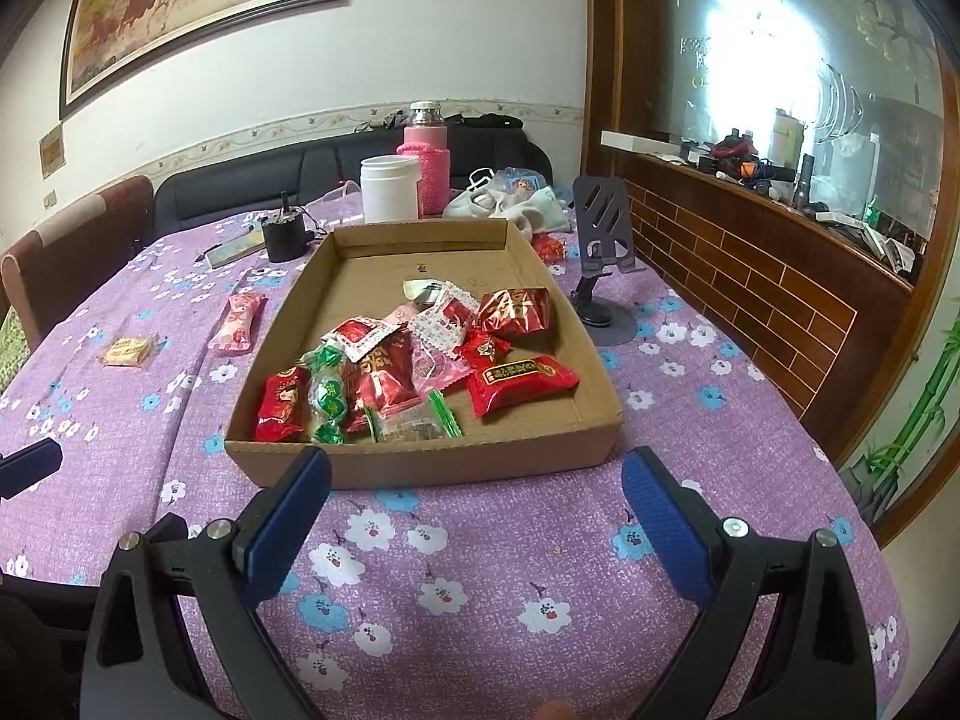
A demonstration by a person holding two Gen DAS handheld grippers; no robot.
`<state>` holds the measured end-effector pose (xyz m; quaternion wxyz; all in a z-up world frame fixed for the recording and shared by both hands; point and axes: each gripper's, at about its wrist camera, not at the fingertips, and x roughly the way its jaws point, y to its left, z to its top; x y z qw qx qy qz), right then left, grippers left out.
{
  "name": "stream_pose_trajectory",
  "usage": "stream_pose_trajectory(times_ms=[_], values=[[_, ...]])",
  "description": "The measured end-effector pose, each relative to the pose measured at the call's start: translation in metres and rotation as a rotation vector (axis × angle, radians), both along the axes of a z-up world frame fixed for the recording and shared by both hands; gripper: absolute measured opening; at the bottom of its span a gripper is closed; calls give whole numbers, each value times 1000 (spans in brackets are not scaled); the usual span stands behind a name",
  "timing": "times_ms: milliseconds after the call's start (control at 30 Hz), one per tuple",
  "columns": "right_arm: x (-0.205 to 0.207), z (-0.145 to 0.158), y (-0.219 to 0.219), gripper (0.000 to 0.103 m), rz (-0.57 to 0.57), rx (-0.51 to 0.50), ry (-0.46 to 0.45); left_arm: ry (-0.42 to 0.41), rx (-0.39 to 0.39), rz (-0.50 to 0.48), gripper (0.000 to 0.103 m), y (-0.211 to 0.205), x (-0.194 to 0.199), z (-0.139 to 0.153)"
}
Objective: Organize snacks
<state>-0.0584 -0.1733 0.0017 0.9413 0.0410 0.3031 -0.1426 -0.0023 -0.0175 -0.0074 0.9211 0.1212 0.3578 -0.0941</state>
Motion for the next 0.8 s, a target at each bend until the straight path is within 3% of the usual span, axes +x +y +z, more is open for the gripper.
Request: stream_pose_trajectory(times_ms=[800], values=[[-1,2,-1,97,-3,1,-9,5,0,-1,102,1,0,-1]])
